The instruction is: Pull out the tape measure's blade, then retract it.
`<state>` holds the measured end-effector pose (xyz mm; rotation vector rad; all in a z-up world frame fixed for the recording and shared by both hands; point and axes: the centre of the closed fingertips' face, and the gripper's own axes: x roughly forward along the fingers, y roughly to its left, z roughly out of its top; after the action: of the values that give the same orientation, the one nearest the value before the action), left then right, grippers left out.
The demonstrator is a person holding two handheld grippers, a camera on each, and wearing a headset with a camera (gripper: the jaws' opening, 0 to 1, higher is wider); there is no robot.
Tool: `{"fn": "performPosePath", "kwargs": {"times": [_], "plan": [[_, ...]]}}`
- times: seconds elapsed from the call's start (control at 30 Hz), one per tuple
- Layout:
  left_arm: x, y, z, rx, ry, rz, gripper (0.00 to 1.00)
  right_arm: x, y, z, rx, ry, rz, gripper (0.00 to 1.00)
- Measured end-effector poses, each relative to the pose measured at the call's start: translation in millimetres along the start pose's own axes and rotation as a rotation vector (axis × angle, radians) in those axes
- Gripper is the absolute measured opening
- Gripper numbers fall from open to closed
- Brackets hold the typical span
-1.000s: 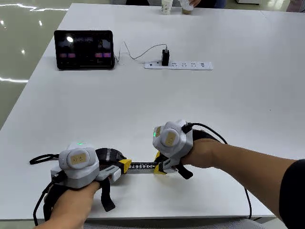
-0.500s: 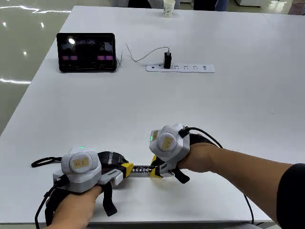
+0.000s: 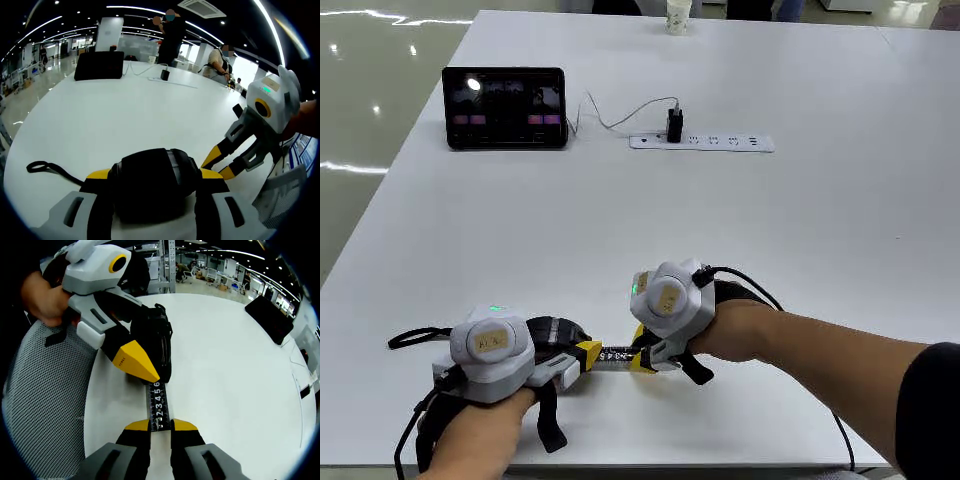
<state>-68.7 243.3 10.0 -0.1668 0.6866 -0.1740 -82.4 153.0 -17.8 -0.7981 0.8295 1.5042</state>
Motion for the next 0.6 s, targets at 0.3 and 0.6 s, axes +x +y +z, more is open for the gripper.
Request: {"fn": "performPosePath", "kwargs": {"times": [0.3,0.6], "plan": [[-0.2,0.4,0.0,-0.001,0.001,-0.002,0.61,2.8,0.7,5.8,0.004,-0.015,0.000,0.11],[-0.6,0.6,0.4,-0.003,0.001,-0.003,0.61,5.5,1.2,11.1,0.000,-0.025,0.000,0.11]]}}
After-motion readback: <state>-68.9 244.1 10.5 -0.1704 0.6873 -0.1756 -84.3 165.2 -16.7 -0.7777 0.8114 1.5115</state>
